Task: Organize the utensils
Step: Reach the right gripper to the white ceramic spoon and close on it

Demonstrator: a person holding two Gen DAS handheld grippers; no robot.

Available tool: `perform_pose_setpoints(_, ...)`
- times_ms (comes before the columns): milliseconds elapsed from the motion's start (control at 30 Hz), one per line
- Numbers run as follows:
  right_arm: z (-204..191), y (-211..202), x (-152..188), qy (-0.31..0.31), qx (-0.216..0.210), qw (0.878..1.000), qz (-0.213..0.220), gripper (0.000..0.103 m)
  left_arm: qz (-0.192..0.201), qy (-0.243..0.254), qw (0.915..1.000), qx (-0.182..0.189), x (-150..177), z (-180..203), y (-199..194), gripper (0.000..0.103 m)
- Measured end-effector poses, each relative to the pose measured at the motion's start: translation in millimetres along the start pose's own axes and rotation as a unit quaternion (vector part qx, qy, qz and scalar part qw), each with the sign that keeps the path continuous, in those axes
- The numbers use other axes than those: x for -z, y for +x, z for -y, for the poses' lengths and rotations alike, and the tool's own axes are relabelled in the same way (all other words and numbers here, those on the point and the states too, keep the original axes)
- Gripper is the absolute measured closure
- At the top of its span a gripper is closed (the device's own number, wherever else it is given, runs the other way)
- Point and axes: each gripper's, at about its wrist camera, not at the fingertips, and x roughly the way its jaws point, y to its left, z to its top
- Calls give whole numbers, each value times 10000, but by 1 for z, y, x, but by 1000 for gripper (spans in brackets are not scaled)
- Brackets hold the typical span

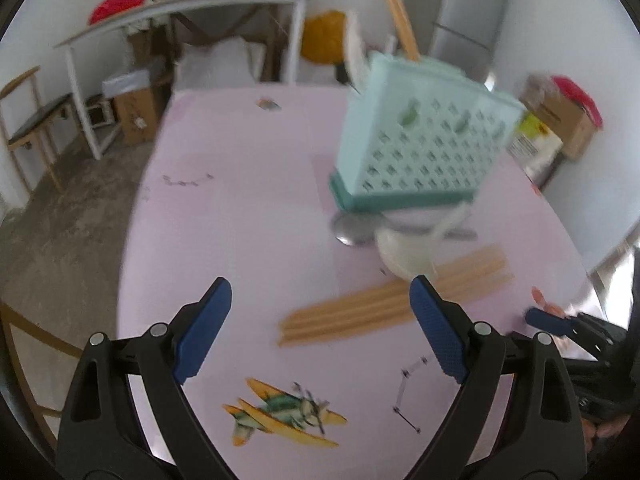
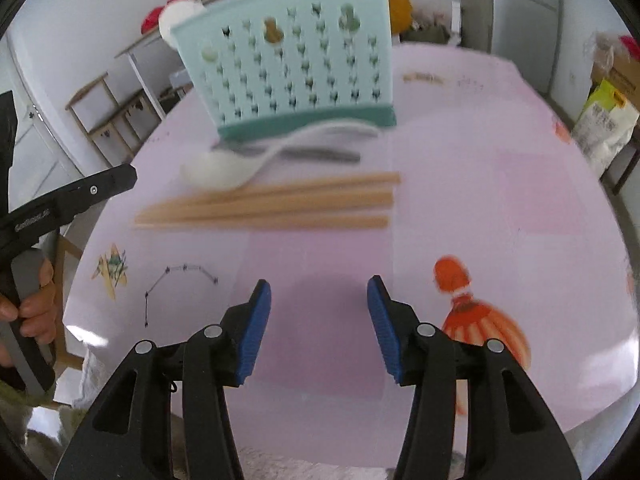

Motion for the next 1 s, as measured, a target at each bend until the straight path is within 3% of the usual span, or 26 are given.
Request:
perform_pose_setpoints(167,-9,6,-2,-367,265,9989,-82,42,-15,51,9997,250,-2,6,-2,16)
perform_pose_setpoints(300,-14,7,-1,-528,436,9975,-166,31,117,-72,9999,85,-14,-1,-14,17)
perform_pose_setpoints(500,-13,6,-8,-585,237,9978,-180,31,155,-161,9997,-72,-24,-3,-14,17)
perform_pose_setpoints(600,-14,-7,-19,-497,25,9987,148,31,200,-195,9996,-63,-31,-4,-12,17)
perform_pose_setpoints(700,-27,-16,-33,-675,-156,9964,493,35,55,-337,9994,38,-35,-11,-1,25)
perform_pose_setpoints(767,-39,-16,-41,-911,-266,9935,626,38,-53,-482,9988,71,-36,-16,5,36)
perform_pose_setpoints(900,-70,-3,-52,-1442,-240,9871,656,50,-193,-709,9970,241,-33,-25,16,50)
perform_pose_setpoints(1000,-92,12,-53,-1872,3,9801,654,59,-266,-796,9955,431,-30,-29,21,59)
